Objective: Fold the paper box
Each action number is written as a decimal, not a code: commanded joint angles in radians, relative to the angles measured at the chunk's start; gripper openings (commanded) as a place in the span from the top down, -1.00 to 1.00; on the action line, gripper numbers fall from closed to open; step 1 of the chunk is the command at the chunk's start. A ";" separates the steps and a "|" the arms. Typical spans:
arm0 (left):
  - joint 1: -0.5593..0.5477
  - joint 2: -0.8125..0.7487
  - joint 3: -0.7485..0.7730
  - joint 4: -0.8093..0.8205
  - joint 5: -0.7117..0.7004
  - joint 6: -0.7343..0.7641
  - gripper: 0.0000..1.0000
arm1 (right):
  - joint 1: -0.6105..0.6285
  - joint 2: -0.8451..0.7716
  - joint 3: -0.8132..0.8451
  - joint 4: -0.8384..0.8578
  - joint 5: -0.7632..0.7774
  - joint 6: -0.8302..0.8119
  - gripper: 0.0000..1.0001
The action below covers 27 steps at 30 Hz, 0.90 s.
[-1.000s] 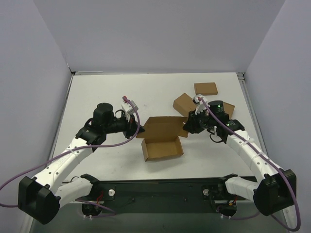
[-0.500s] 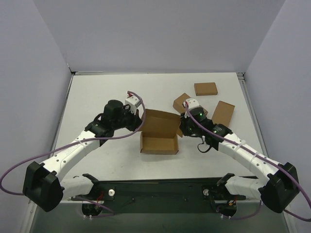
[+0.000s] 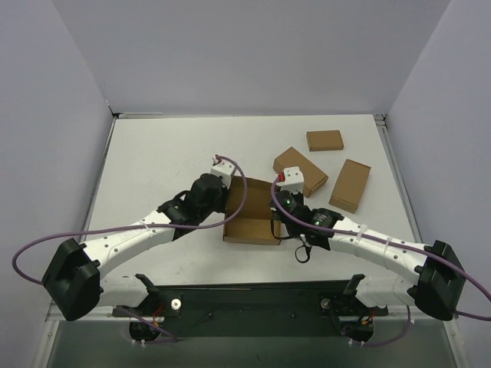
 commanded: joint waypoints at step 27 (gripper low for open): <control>-0.055 0.158 -0.002 0.111 -0.011 -0.176 0.89 | 0.028 0.087 -0.028 0.171 0.220 0.132 1.00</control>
